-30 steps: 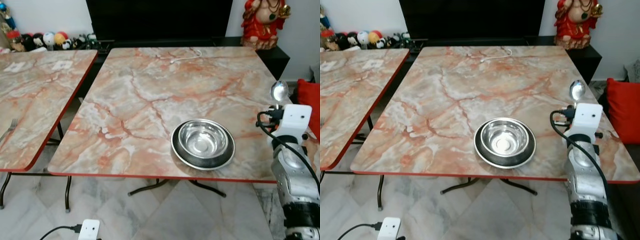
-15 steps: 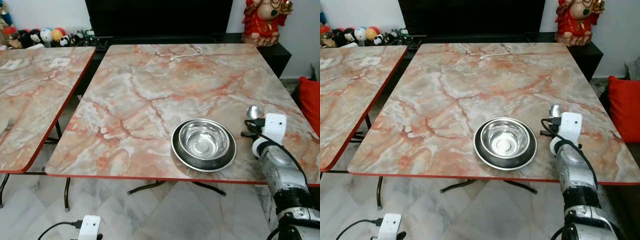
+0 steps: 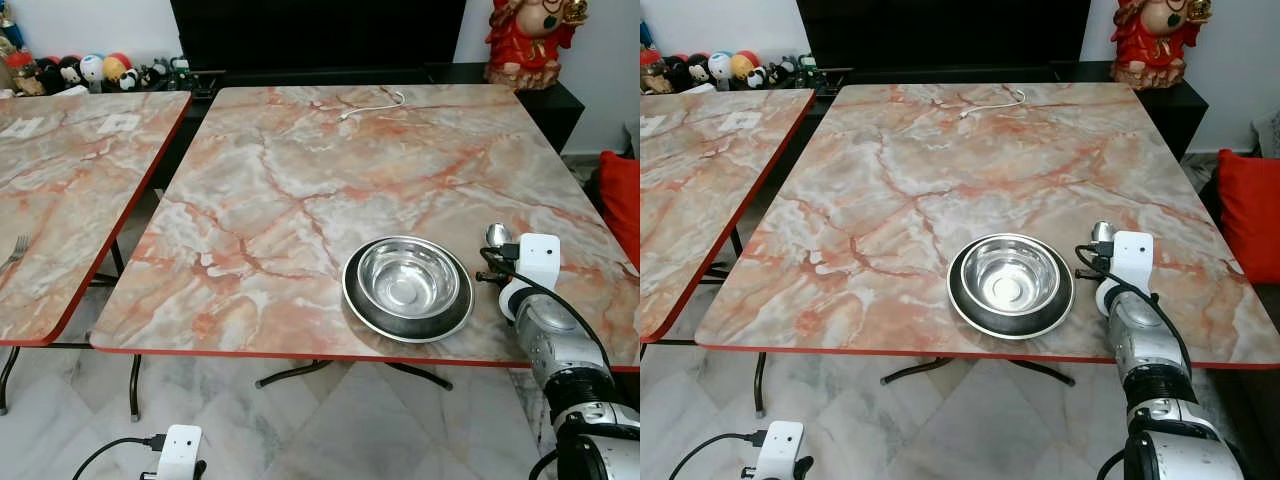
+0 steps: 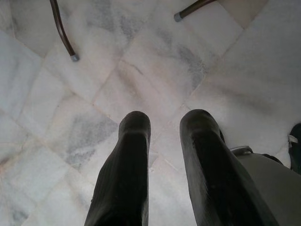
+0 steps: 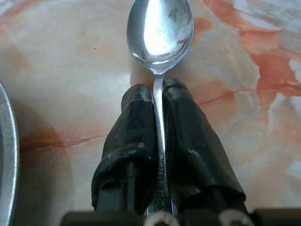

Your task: Setting the table

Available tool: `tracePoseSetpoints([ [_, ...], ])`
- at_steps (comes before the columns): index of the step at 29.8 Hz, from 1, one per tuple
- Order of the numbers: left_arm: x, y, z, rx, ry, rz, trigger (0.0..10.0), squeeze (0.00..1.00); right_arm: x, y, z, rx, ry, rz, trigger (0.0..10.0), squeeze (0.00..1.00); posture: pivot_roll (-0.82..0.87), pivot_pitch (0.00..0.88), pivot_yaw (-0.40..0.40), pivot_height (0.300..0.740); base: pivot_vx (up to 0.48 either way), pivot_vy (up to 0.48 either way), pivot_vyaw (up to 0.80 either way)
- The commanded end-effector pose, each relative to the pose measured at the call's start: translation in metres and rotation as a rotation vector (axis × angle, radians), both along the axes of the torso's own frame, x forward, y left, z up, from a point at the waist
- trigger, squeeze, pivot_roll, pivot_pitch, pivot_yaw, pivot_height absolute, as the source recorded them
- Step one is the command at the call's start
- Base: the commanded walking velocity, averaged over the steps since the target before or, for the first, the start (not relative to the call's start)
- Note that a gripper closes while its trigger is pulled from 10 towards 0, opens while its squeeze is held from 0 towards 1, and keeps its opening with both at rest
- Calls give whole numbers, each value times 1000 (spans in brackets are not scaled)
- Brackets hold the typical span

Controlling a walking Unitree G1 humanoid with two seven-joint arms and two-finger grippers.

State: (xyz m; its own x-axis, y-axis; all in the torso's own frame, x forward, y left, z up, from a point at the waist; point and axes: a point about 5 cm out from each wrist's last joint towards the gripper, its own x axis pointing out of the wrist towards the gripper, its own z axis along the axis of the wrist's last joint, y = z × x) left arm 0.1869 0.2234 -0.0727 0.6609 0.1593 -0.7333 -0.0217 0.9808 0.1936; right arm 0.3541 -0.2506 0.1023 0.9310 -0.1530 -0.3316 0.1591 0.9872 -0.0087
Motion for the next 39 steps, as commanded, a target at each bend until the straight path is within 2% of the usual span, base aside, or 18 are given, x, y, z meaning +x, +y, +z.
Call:
tracePoseSetpoints([
  [1, -5, 3, -2, 7, 14, 3, 10000, 0, 0, 2, 1, 18, -19, -8, 10000, 0, -91, 86, 48, 740, 0, 0, 0],
  [12, -6, 4, -2, 12, 18, 2, 10000, 0, -2, 13, -5, 69, -32, -10, 10000, 0, -85, 94, 54, 740, 0, 0, 0],
  [20, -7, 5, -2, 15, 21, 1, 10000, 0, -4, 10, -7, 68, -22, -26, 10000, 0, -83, 95, 56, 740, 0, 0, 0],
  [33, -8, 7, -3, 17, 26, -1, 10000, 0, -6, 13, -11, 88, -21, -24, 10000, 0, -77, 96, 59, 740, 0, 0, 0],
  [34, -8, 7, -3, 18, 27, 0, 10000, 0, -6, 14, -11, 91, -20, -21, 10000, 75, -77, 96, 58, 740, 0, 0, 0],
  [35, -8, 7, -3, 18, 28, 0, 10000, 0, -6, 15, -11, 94, -19, -15, 10000, 75, -77, 95, 58, 740, 0, 0, 0],
  [36, -8, 7, -3, 18, 29, 1, 10000, 0, -6, 16, -12, 97, -18, -7, 10000, 424, -75, 96, 58, 740, 0, 0, 0],
  [39, -9, 7, -3, 18, 30, 2, 10000, 0, -6, 17, -12, 98, -17, -3, 10000, 412, -75, 95, 57, 740, 0, 0, 0],
])
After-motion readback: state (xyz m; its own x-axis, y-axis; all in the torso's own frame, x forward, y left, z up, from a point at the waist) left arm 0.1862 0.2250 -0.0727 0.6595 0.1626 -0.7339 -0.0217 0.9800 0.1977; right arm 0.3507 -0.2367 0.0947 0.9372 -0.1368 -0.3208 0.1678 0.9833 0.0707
